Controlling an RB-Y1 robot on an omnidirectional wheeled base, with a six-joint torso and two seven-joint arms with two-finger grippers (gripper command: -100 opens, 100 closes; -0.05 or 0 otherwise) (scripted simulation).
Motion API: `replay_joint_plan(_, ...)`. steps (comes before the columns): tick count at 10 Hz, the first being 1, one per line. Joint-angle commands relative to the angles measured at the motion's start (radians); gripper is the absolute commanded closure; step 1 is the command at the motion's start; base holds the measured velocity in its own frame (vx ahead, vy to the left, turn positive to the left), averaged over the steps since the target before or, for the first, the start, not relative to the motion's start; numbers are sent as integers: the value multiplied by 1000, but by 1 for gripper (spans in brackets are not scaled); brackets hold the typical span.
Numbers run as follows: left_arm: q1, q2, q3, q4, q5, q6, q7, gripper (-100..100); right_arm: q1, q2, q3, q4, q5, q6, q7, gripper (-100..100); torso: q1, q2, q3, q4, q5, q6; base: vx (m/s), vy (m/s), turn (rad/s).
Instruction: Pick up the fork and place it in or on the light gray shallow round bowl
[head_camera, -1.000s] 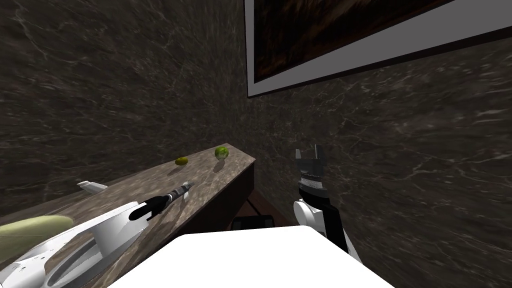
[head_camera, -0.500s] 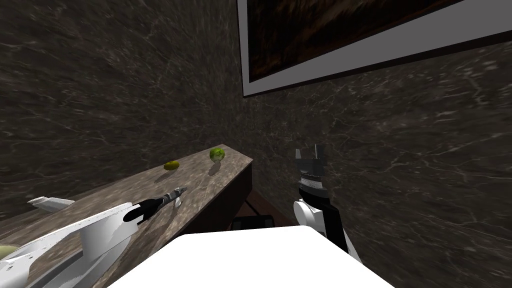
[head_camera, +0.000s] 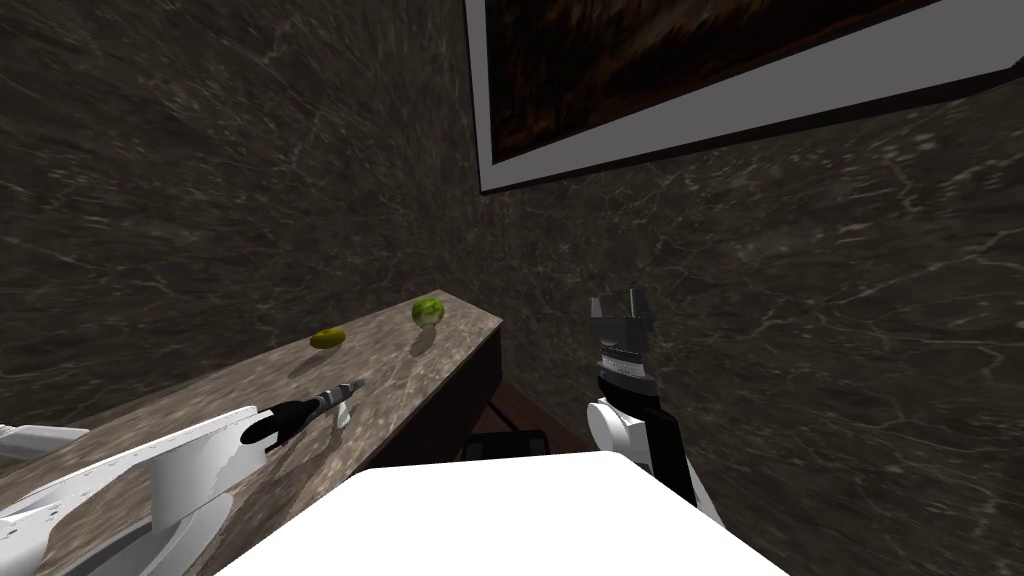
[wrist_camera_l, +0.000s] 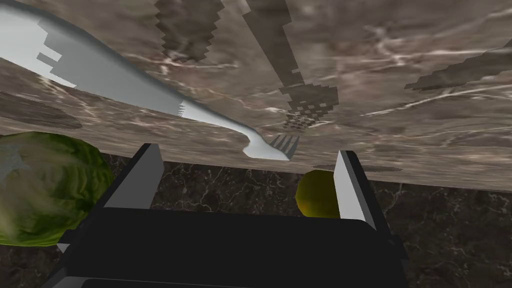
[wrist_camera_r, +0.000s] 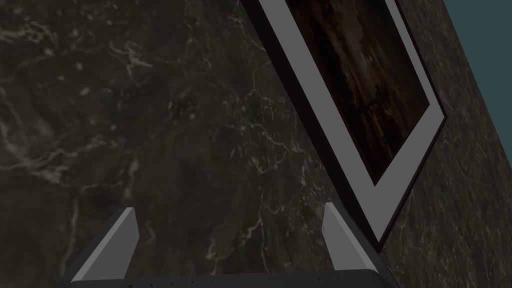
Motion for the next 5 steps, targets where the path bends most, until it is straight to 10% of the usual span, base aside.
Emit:
replay_joint_plan(1,-7,-29,-6,32,-13,-14,-10,-100,0,0,0,0,0,0,0,0,0,0,0,0,0,0,50,27,-83)
replay_joint_plan(3,-9,-31,-6,33,-14,-13,-10,-100,0,0,0,0,0,0,0,0,1,-1,-1,0,0,0,27,18,-34)
replay_joint_plan(4,-9,-32,-7,35,-14,-14,-11,100,0,0,0,0,0,0,0,0,0,0,0,0,0,0,0,0,0)
replay_joint_plan(5,-9,-31,-7,35,-14,-14,-11,100,0,0,0,0,0,0,0,0,-1,1,0,0,0,0,1,4,11)
